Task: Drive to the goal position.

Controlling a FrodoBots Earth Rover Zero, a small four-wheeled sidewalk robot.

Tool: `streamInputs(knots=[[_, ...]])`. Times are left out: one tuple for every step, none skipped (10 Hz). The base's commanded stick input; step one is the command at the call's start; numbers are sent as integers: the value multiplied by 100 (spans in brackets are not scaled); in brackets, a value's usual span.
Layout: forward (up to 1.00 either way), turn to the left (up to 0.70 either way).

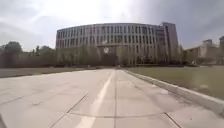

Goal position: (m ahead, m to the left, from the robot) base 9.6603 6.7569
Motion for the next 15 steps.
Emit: streamInputs(knots=[[70,0],[70,0],[70,0],[70,0],[70,0],[70,0],[70,0],[70,0],[70,0],[70,22],[70,33],[70,24],[70,9],[70,0],[70,0]])
